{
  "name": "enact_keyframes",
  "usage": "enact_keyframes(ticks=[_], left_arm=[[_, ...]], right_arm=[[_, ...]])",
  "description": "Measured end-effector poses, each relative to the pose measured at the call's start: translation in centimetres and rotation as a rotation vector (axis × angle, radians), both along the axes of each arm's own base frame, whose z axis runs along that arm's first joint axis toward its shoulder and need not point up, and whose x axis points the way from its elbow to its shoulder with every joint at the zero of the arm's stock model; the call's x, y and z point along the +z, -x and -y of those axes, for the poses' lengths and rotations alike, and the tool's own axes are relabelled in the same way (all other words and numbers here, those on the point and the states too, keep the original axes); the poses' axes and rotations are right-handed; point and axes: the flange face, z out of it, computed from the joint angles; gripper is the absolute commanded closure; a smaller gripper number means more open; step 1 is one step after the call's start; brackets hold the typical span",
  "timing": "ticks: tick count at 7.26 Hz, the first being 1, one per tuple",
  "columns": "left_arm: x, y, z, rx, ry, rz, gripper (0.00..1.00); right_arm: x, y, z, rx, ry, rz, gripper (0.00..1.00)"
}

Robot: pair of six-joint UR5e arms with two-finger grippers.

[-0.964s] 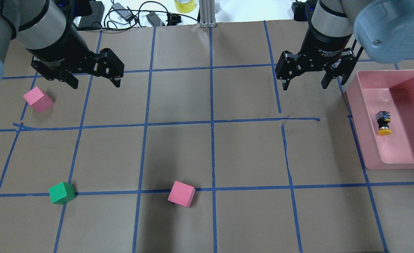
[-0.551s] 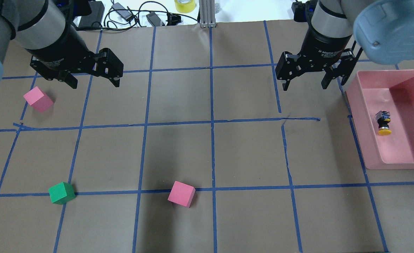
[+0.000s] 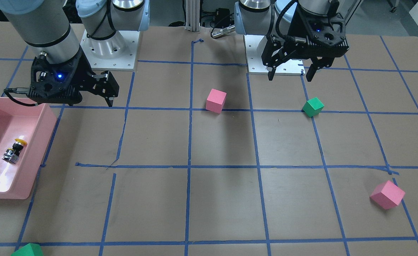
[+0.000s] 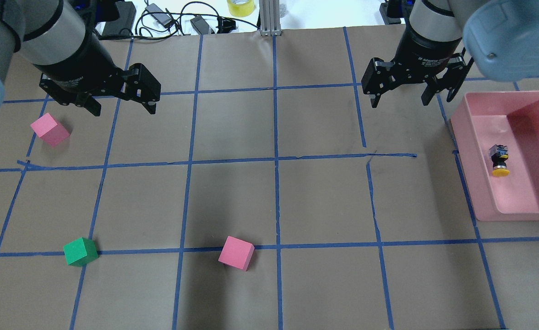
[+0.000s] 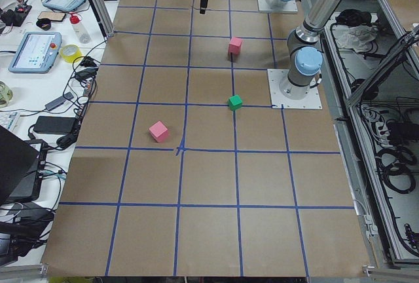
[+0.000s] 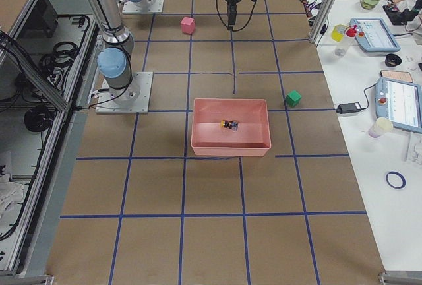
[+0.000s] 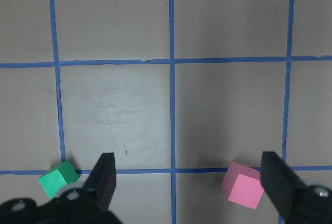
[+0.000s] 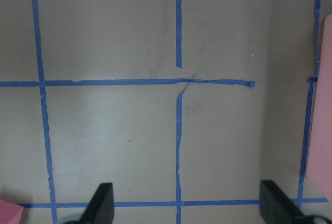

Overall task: Align button upright
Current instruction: 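Move the right gripper toward the pink bin, then lower the right gripper into the pink bin onto the yellow button switch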

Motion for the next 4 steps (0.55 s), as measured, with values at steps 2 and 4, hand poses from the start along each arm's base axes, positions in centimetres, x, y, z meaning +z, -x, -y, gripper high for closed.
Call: enact_keyframes(ticks=[2, 4], left_arm=[[0.1, 0.0, -0.1, 0.000, 0.001, 0.004, 0.00], [0.1, -0.1, -0.2, 0.000, -0.004, 0.003, 0.00]], right_arm=[[0.1, 1.8, 0.7, -0.033, 0.023, -0.012, 0.00], [-0.1, 7.3, 1.7, -0.080, 0.022, -0.016, 0.00]])
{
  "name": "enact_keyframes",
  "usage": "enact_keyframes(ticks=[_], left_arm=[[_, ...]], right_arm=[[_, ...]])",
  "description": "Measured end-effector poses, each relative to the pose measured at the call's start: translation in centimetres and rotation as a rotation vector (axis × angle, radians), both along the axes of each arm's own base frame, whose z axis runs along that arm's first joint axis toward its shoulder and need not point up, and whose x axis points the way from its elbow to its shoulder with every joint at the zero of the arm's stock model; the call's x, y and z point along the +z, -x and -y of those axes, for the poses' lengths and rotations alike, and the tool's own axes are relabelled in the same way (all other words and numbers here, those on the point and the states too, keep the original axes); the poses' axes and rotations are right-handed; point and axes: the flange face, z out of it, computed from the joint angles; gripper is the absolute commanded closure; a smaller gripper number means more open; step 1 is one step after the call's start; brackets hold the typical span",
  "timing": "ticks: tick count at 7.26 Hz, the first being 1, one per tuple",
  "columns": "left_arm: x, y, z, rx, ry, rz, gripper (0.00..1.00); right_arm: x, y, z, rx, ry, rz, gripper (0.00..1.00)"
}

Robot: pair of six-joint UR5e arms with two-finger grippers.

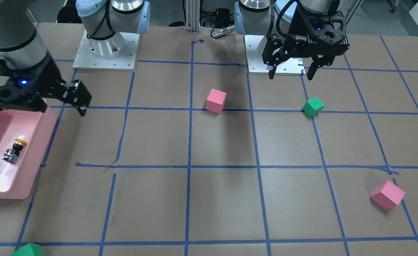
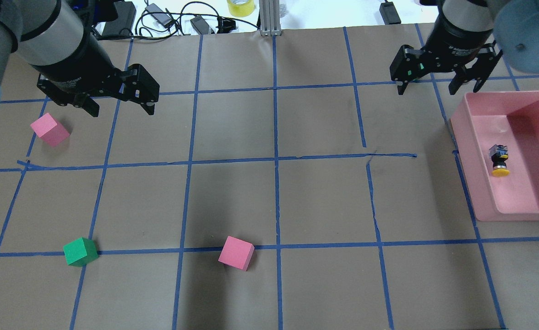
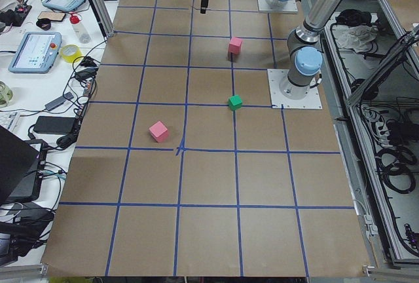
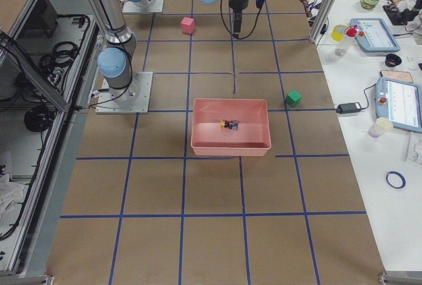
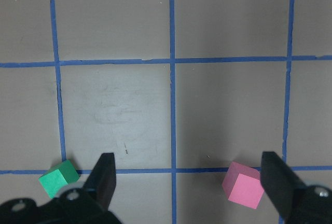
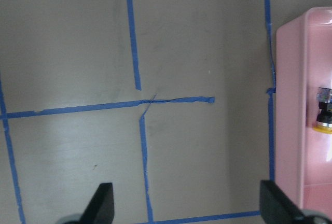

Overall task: Align button upright
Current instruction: 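Lower the right gripper into the pink bin onto the yellow button switch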

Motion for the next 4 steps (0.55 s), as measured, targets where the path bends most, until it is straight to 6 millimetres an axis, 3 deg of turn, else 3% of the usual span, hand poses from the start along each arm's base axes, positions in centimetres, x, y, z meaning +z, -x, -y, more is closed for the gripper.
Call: enact_keyframes(ticks=[2, 4], left_arm=[[-0.2, 0.0, -0.1, -0.001, -0.006, -0.001, 0.00], [-0.5, -0.1, -0.2, -0.008, -0.012, -0.001, 0.00]], right_arm=[[-0.5, 9.2, 0.4, 0.047, -0.015, -0.001, 0.00], [-2.7, 20.6, -0.3, 0.112, -0.031, 0.021, 0.00]])
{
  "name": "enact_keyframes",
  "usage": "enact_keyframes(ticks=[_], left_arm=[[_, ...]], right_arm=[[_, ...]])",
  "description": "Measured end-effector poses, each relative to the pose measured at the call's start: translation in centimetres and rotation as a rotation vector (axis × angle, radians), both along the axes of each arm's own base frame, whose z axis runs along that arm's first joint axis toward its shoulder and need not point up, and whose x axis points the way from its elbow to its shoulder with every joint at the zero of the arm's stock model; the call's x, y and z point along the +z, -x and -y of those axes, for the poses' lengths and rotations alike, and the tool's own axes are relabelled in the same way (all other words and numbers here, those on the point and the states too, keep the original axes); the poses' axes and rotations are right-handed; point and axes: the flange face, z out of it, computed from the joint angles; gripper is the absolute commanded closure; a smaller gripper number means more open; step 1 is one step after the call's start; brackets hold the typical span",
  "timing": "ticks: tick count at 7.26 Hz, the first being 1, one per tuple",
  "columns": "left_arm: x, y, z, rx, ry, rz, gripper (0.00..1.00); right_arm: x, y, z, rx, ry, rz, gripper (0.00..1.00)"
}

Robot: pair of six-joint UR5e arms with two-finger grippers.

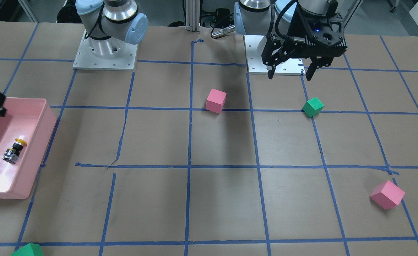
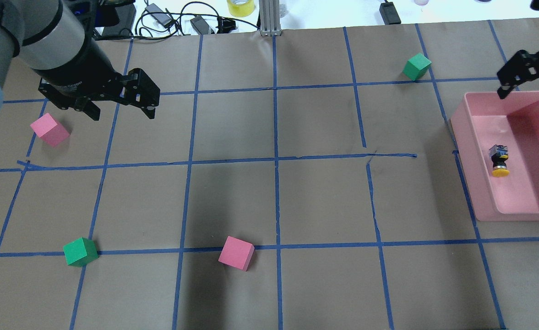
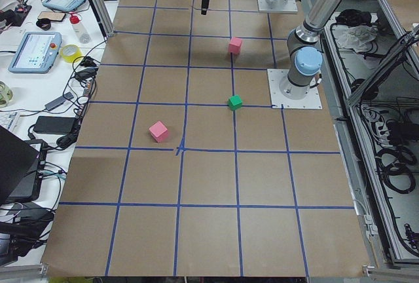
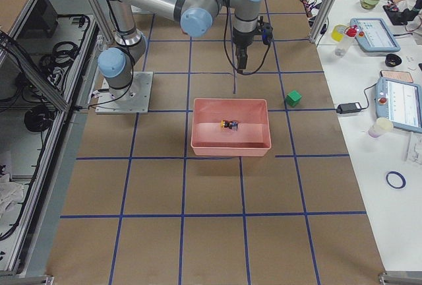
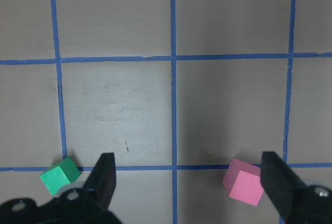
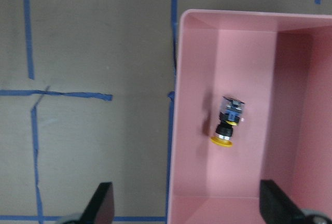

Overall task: Align button upright
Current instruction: 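Lower the right gripper into the pink bin onto the yellow button switch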

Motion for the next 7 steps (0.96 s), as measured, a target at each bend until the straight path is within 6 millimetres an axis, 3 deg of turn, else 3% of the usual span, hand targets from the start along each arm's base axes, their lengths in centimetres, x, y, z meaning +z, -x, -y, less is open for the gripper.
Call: enact_keyframes(ticks=[1, 2, 4, 7], left_arm=[[-0.1, 0.0, 0.0, -0.002, -0.001, 0.000, 0.00], [-0.1, 0.0, -0.1, -0.002, 0.000, 0.000, 0.00], [-0.1, -0.1, -0.1, -0.002, -0.001, 0.002, 0.00], [-0.2, -0.1, -0.1, -0.002, 0.000, 0.002, 0.00]], right_arm=[[-2.7, 5.4, -0.9, -0.008, 0.001, 0.014, 0.00], [-6.1, 8.4, -1.9, -0.027, 0.007, 0.014, 0.00], [-13.3, 9.6, -3.4, -0.077, 0.025, -0.008, 0.00], [-18.6, 9.4, -3.9, -0.160, -0.008, 0.017, 0.00]])
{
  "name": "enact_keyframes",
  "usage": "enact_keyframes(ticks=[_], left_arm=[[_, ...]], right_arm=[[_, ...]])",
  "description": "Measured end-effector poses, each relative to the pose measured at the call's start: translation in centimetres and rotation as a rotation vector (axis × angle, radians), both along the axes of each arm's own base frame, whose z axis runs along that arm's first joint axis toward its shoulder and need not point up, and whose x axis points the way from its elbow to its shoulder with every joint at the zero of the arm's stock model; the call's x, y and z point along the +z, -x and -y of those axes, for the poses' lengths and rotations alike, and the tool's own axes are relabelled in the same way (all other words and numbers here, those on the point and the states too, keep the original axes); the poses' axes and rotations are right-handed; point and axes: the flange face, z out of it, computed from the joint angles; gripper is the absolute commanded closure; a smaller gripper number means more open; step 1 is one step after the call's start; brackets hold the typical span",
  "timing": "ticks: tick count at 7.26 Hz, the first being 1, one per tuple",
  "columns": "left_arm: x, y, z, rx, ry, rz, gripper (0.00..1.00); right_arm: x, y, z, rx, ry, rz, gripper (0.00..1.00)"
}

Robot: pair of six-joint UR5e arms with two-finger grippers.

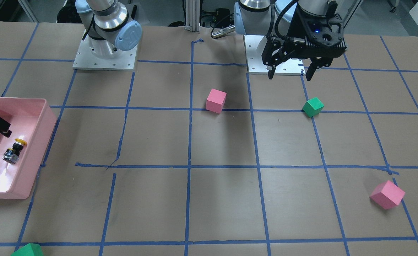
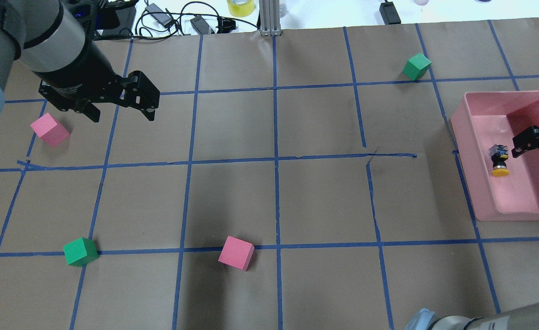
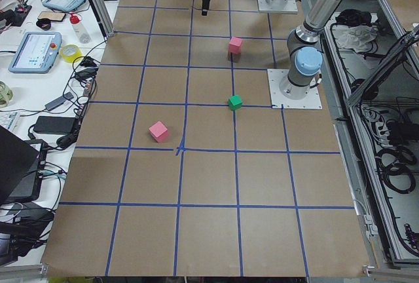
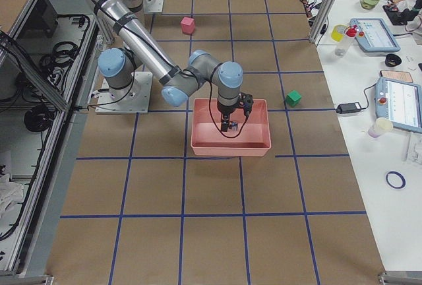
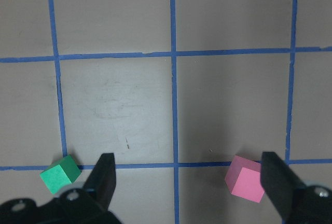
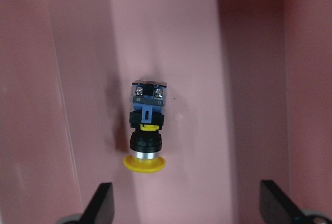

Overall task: Align button upright
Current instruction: 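Lower the right gripper into the pink bin onto the yellow button switch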

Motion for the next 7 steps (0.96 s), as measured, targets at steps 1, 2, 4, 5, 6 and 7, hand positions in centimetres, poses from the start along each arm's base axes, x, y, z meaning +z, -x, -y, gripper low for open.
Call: enact_keyframes(ticks=[1, 2, 4, 5, 6, 7], left_arm=[[0.0, 0.0, 0.0, 0.000, 0.002, 0.000, 0.00], [0.0, 0.0, 0.0, -0.001, 0.003, -0.001, 0.00], [0.1, 0.0, 0.0, 0.000, 0.005, -0.001, 0.00], [0.1, 0.0, 0.1, 0.000, 0.005, -0.001, 0.00], [0.1, 0.0, 0.1, 0.001, 0.005, -0.002, 0.00], [0.1, 0.0, 0.1, 0.001, 0.005, -0.002, 0.00]], right_arm=[[-1.7, 0.4, 0.5, -0.004, -0.007, 0.007, 0.00], [-3.0, 0.7, 0.9, -0.006, -0.007, 0.008, 0.00], [-4.7, 0.9, 1.4, -0.009, -0.006, 0.021, 0.54], [-5.3, 1.0, 1.6, -0.008, -0.004, 0.024, 1.00], [-5.6, 1.1, 1.7, -0.009, -0.003, 0.024, 1.00], [-5.6, 1.1, 1.7, -0.011, -0.004, 0.022, 1.00]])
